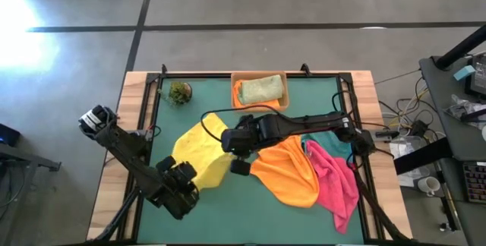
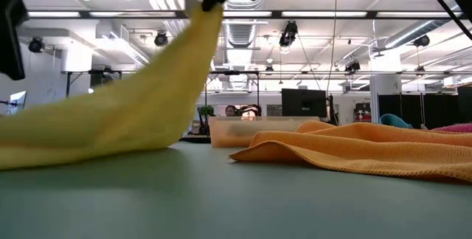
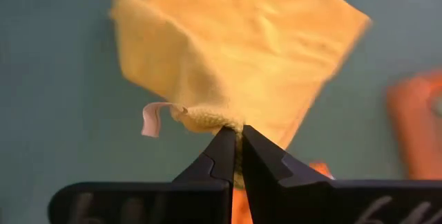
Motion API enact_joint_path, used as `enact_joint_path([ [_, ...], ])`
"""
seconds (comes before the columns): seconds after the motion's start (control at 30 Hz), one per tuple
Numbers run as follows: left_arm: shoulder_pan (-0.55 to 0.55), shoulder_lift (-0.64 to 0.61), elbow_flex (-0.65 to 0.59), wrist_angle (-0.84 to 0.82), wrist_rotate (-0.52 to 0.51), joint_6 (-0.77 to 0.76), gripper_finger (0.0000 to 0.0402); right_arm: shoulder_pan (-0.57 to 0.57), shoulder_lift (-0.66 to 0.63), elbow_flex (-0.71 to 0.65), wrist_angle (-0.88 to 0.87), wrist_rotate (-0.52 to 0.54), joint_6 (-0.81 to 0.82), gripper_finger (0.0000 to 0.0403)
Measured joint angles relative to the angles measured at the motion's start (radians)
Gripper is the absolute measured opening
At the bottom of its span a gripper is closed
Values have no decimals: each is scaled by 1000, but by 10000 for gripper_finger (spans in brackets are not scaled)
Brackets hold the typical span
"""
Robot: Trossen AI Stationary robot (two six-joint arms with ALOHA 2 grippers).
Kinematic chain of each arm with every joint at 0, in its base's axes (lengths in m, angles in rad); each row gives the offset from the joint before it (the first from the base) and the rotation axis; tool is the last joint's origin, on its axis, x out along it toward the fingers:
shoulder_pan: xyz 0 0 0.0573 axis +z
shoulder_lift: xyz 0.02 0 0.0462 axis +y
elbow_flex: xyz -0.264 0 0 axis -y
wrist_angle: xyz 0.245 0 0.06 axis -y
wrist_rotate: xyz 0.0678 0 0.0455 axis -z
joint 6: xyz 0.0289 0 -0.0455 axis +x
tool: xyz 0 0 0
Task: Fold microfiber towels
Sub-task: Fold the yellow towel
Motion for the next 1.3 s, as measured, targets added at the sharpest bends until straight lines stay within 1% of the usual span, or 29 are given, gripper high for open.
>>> enact_joint_path([
  [0.07, -18, 0, -7, -7, 5, -30, 160, 0, 0, 0, -29, 22, 0, 11],
  [0.2, -47, 0, -17, 3, 11, -98, 160, -2, 12, -4, -14, 31, -20, 11],
  [0.33, -63, 0, -17, 45, 8, -110, 160, -5, 54, -6, -5, 37, -48, 11],
  [0.43, -75, 13, -24, 32, 4, -120, 160, -5, 73, -7, -12, 45, -60, 11],
  [0.53, -85, 33, -46, 2, 4, -177, 160, 3, 75, -7, -45, 28, -60, 11],
  [0.63, -84, 46, -62, 8, 8, -233, 160, 24, 75, -7, -86, -6, -48, 11],
  [0.7, -83, 44, -73, 2, 12, -275, 160, 46, 75, -7, -129, -8, -37, 11],
  [0.8, -78, 20, -95, -15, 18, -334, 160, 82, 75, -8, -196, -8, -25, 11],
  [0.93, -70, -27, -114, -69, 17, -388, 160, 129, 75, -42, -206, -8, -19, 11],
  [1.13, -49, -106, -117, -136, 17, -390, 160, 178, 76, -122, -201, -25, 26, 11],
  [1.3, -29, -161, -132, -111, 15, -380, 160, 211, 76, -186, -118, -71, 64, 11],
])
